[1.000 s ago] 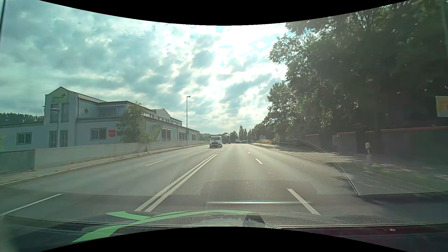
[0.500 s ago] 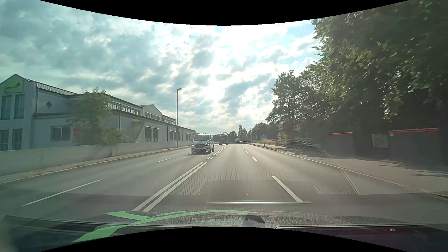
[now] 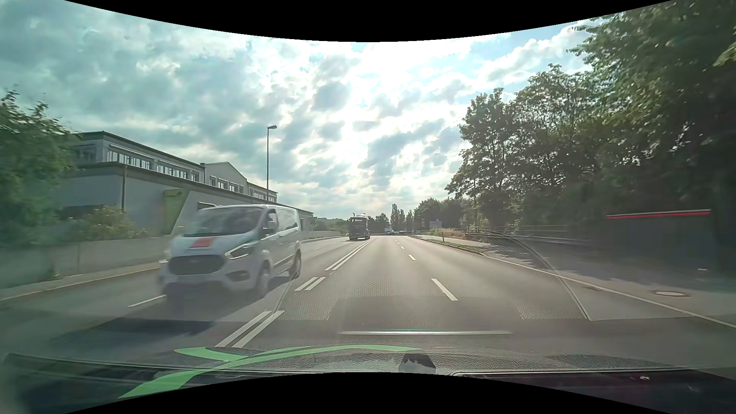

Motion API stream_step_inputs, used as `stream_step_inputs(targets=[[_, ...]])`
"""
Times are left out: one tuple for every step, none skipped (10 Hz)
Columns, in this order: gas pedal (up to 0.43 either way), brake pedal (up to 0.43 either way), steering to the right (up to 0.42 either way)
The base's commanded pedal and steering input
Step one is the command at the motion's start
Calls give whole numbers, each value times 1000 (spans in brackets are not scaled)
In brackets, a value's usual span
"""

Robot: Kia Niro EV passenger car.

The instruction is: Follow the waypoints while adhering to traffic rules and regulations

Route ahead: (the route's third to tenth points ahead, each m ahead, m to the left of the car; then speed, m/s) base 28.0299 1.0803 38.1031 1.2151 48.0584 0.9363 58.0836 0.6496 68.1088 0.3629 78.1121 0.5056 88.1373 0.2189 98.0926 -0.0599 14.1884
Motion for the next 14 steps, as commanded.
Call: stream_step_inputs(targets=[[209, 0, -1], [209, 0, -1], [209, 0, -1], [209, 0, -1], [209, 0, -2], [209, 0, -4], [209, 0, -6], [209, 0, -9], [209, 0, -9], [228, 0, -9], [228, 0, -9], [228, 0, -9], [228, 0, -9], [228, 0, -8]])
